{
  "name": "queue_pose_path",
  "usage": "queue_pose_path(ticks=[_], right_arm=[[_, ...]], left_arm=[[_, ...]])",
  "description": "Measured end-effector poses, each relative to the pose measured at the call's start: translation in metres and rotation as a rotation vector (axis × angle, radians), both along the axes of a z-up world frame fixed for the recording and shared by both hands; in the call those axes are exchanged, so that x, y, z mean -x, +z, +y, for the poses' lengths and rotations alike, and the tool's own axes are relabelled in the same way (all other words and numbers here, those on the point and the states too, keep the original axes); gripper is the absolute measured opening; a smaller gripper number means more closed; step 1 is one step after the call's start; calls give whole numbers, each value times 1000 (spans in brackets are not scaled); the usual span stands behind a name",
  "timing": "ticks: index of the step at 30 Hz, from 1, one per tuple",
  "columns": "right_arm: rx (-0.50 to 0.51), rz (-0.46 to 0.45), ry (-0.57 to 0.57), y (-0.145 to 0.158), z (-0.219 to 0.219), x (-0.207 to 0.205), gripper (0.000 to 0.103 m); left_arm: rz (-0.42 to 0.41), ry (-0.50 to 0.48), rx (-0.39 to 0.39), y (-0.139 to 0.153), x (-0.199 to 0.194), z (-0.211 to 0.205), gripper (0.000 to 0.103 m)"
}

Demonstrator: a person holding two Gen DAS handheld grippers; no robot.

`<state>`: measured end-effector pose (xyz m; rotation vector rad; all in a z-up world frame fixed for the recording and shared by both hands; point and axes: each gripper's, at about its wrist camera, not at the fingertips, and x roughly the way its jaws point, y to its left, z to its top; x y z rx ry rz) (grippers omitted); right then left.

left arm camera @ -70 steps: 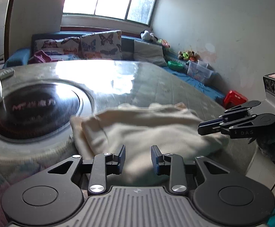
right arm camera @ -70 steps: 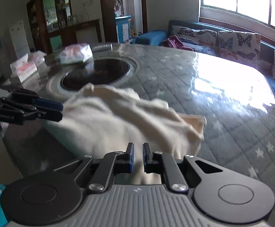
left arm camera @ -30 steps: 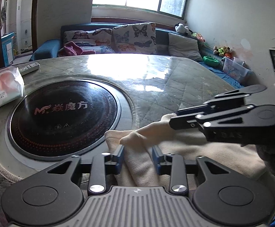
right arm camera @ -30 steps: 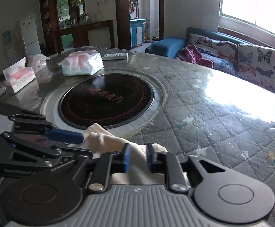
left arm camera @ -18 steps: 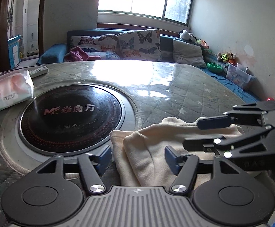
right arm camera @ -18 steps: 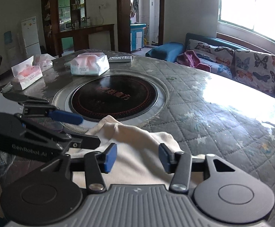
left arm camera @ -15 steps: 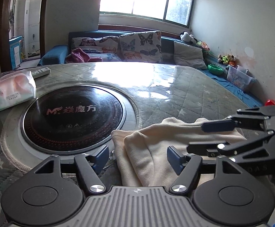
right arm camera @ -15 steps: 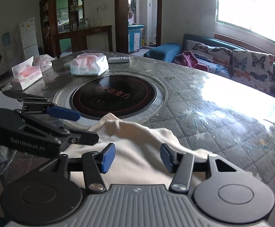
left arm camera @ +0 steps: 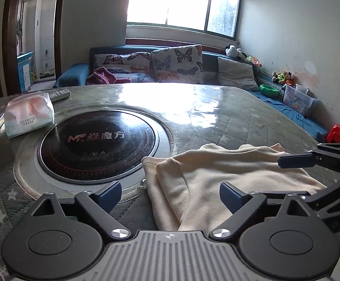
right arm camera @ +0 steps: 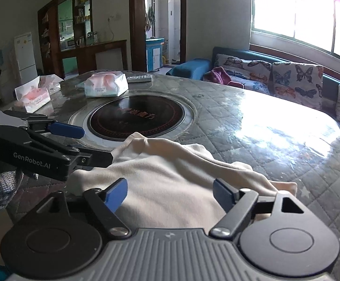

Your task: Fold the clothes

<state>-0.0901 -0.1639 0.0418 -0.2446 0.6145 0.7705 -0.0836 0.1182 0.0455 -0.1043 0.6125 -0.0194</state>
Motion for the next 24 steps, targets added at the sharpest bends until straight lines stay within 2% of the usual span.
queue_pose_path(ticks=[5,9,16,24], right_arm=[[-7,-25,-14,1,-5,11,98],[-5,-44,-21,1,-6,18,103],[-13,-60,-48,3,-10,29,103],[-18,-54,-18,1,-10,41,103]], left_arm=[[-8,-5,-10,1,7,-5,103],[-6,-3,-11,2,10,-7,103],[-13,4,-33,3,18,-13,103],[-7,41,-52,2,24,-14,103]])
